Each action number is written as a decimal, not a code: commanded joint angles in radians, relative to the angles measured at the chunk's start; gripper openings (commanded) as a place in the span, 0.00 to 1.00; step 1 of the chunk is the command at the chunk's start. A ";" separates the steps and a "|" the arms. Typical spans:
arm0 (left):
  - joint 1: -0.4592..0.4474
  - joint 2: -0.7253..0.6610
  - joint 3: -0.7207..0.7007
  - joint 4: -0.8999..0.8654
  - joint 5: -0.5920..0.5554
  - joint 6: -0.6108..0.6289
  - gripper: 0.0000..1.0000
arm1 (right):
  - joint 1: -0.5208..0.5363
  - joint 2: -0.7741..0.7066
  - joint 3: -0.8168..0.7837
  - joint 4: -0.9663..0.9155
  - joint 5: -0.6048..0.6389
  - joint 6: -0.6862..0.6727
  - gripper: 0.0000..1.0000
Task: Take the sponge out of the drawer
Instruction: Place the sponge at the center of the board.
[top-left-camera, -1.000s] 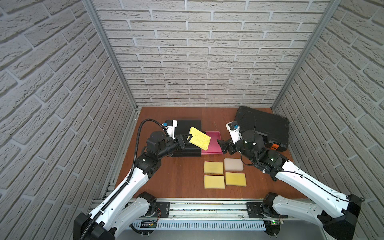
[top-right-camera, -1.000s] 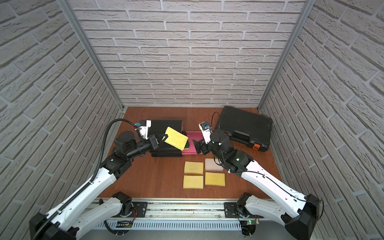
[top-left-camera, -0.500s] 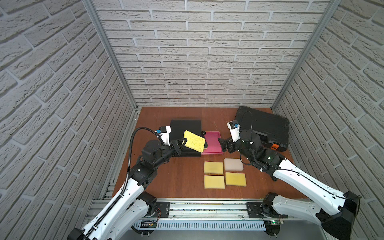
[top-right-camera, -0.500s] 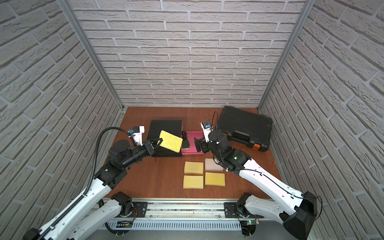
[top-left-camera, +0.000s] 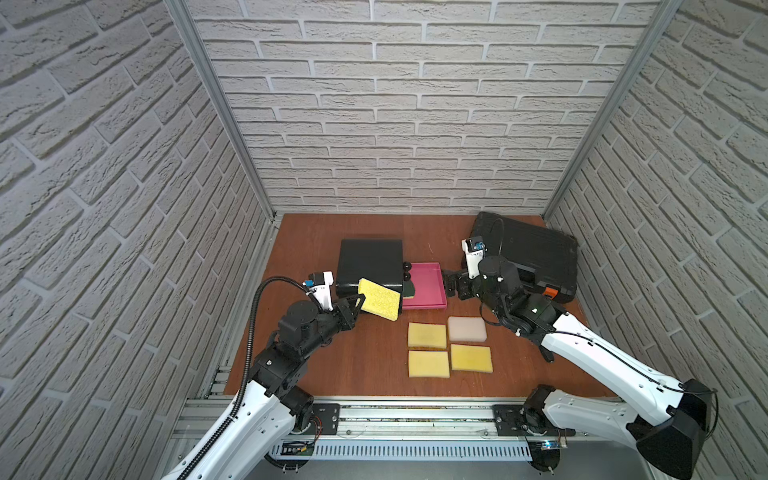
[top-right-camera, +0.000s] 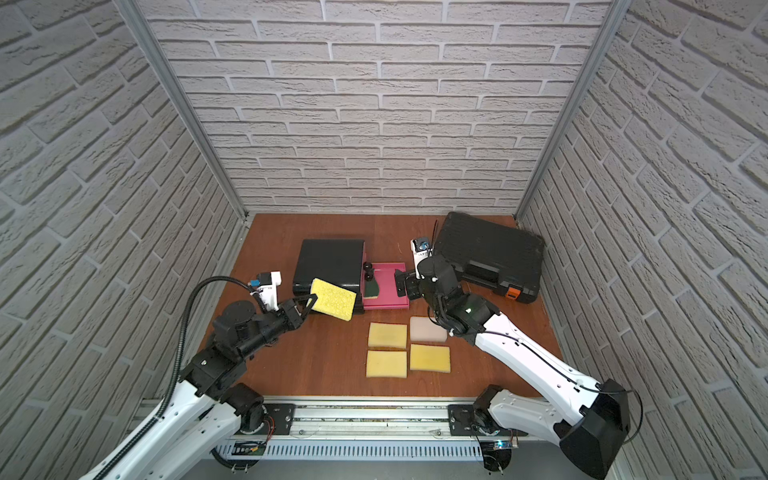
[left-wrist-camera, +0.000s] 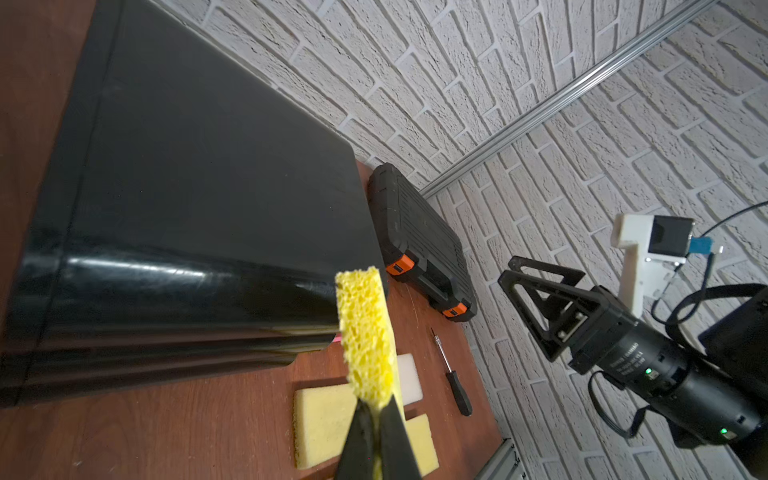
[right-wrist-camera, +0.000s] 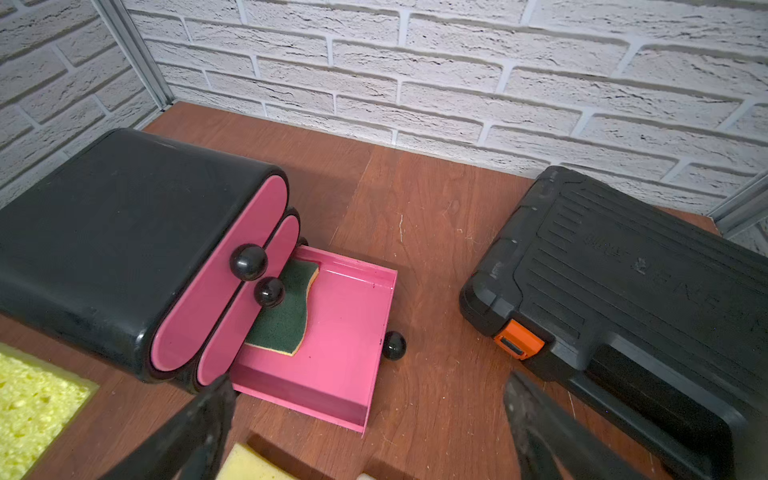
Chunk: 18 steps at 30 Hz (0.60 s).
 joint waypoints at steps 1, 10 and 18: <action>-0.012 -0.057 -0.031 -0.013 -0.047 -0.022 0.00 | -0.011 0.008 0.005 0.040 0.006 0.034 1.00; -0.042 -0.228 -0.128 -0.110 -0.131 -0.088 0.00 | -0.033 0.036 -0.017 0.066 -0.018 0.063 1.00; -0.045 -0.266 -0.264 -0.091 -0.161 -0.203 0.00 | -0.040 0.059 -0.012 0.071 -0.029 0.076 1.00</action>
